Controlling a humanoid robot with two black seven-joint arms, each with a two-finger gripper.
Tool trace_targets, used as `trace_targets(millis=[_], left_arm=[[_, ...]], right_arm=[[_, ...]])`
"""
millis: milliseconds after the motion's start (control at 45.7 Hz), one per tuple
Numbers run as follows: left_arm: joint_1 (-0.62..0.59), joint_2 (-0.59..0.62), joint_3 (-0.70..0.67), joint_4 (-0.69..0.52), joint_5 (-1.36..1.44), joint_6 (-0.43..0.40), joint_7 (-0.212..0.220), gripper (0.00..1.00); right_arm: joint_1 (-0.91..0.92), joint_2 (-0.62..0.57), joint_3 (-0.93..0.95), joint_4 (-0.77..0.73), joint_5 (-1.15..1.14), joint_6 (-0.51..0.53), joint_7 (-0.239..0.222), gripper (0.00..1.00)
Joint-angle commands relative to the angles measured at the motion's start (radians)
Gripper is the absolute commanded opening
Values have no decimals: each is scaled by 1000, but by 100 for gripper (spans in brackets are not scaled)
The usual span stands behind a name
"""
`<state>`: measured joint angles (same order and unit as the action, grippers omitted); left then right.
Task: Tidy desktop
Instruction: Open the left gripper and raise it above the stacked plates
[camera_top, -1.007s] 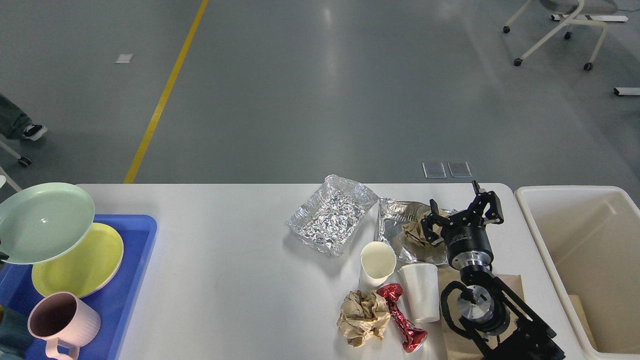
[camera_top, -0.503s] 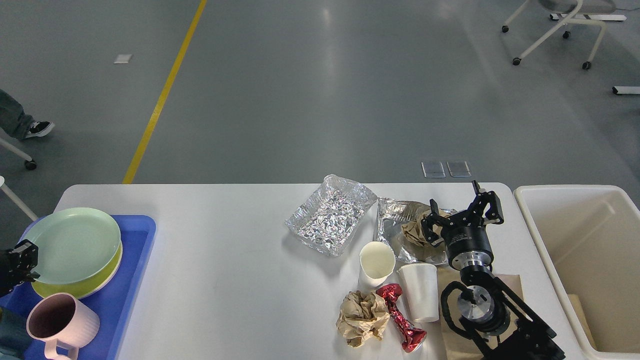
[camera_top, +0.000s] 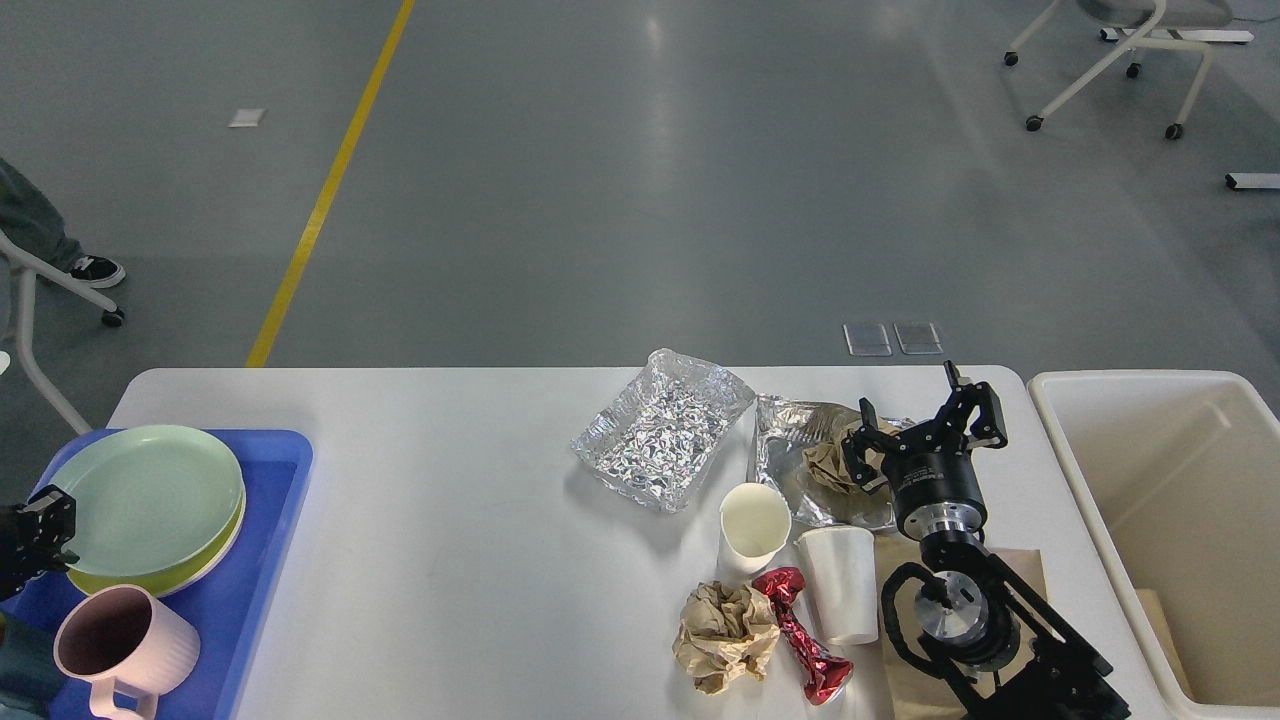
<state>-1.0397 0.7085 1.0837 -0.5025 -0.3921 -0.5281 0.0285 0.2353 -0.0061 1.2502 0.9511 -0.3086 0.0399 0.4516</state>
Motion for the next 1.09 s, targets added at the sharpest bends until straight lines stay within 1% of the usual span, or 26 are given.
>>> trace_targets(millis=[0,44,109,219,438,547,635,722,788,897,963,1073], left_arm=[[0,-1,-1,-2,-1,2,1,60],[0,0,-1,-2,-1,5,1,65],[0,2,-1,-2,-1,14,1,76],[-3,5,-1,-1,-1,14,-1,84],[-26,5,1,-1,-1,11,-1,88],[-78,9,8,6,-2,11,-1,93],[-111,20,7,9,-4,13,-10,95],[-190,25,-13,7,-5,5,-7,95],[-226,39,-80,-2,-5,0,-5,96],[-212,80,-292,-5,-5,-3,-4,96],[-174,97,-444,-8,-4,-7,-5,96],[-76,106,-721,-8,-5,-12,-16,96]], right_arm=[[1,0,0,0,-1,0,1,100],[1,0,0,0,-1,0,-1,100],[-1,0,0,0,0,0,1,100],[-1,0,0,0,-1,0,-1,100],[1,0,0,0,0,0,1,100],[1,0,0,0,-1,0,-1,100],[1,0,0,0,-1,0,1,100],[1,0,0,0,-1,0,-1,100],[1,0,0,0,0,0,1,100],[-1,0,0,0,-1,0,1,100],[1,0,0,0,-1,0,1,100],[-1,0,0,0,0,0,1,100]])
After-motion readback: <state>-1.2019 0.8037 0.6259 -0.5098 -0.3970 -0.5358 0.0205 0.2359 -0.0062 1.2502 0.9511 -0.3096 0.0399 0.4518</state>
